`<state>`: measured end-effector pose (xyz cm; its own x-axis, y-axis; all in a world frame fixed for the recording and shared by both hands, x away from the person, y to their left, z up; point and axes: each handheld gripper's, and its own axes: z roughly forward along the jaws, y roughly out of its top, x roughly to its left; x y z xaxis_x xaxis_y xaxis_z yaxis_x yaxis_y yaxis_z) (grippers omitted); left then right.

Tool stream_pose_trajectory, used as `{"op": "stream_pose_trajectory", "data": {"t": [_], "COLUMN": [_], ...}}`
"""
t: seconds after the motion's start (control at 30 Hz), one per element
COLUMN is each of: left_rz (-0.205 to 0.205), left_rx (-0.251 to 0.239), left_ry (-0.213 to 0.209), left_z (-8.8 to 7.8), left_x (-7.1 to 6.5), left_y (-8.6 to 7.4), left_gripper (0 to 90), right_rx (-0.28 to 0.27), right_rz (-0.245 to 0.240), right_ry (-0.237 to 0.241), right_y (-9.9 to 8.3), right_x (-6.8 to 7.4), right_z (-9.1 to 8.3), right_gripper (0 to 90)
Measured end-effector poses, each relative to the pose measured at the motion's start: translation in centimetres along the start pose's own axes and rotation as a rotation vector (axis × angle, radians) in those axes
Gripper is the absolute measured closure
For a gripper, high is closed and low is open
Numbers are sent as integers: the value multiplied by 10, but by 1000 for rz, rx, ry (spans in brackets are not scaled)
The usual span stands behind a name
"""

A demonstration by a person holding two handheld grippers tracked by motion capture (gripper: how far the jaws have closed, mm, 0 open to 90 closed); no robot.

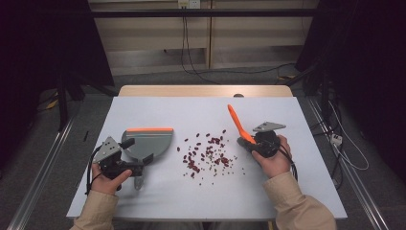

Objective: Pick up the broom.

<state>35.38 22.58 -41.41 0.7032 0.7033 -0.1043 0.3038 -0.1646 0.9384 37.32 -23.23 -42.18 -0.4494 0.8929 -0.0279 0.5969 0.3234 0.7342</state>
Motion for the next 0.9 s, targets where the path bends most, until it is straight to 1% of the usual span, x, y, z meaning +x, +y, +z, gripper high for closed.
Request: {"op": "stream_pose_trajectory", "data": {"t": [0.07, 0.13, 0.2, 0.23, 0.27, 0.3, 0.37, 0.4, 0.43, 0.47, 0.5, 0.53, 0.57, 0.6, 0.63, 0.7, 0.77, 0.83, 0.9], "left_rz": [7, 8, 6, 7, 7, 7, 6, 7, 7, 6, 5, 4, 7, 8, 9, 10, 10, 8, 4], "left_rx": [3, 3, 3, 4, 5, 4, 4, 4, 5, 5, 6, 7, 8, 9, 9, 10, 13, 10, 9], "left_ry": [-4, -4, -5, -6, -5, -5, -5, -5, -4, -4, -4, -4, -6, -7, -8, -10, -10, -11, -11], "left_z": [0, 1, 1, 2, 2, 2, 2, 2, 2, 2, 2, 2, 2, 2, 2, 2, 1, 0, 0], "left_x": [0, -1, -1, -1, -1, -1, -1, -1, -1, -1, -1, -2, -2, -2, -2, -1, -1, 0, 1], "left_y": [0, 0, -1, -1, 0, -1, -1, -1, -1, -1, -1, -1, -1, -1, -1, -1, -2, -2, -2], "left_gripper": [45, 45, 45, 45, 45, 45, 45, 45, 45, 45, 45, 45, 45, 45, 45, 45, 45, 45, 45], "right_rx": [-9, -26, -37, -50, -50, -54, -67, -77, -85, -93, -100, -105, -110, -113, -115, -122, -139, -158, -174], "right_rz": [-13, -4, -4, 2, 4, -12, -6, -16, -4, -2, -11, -3, -2, -17, -16, -17, -31, -10, -1], "right_ry": [-24, -30, -33, -20, -12, -28, -16, -25, -3, -1, -4, 18, 19, 18, 27, 38, 25, 34, 32], "right_y": [-1, -2, -2, -2, -1, -1, 0, 0, 1, 2, 3, 4, 5, 7, 8, 11, 14, 19, 24], "right_x": [7, 14, 21, 24, 28, 32, 39, 43, 47, 50, 55, 58, 62, 65, 67, 69, 66, 56, 44], "right_z": [0, 1, 1, 2, 3, 3, 5, 5, 7, 8, 9, 11, 13, 14, 16, 17, 16, 14, 14], "right_gripper": [710, 710, 711, 710, 711, 711, 710, 711, 711, 711, 711, 711, 711, 711, 711, 711, 711, 711, 711]}}
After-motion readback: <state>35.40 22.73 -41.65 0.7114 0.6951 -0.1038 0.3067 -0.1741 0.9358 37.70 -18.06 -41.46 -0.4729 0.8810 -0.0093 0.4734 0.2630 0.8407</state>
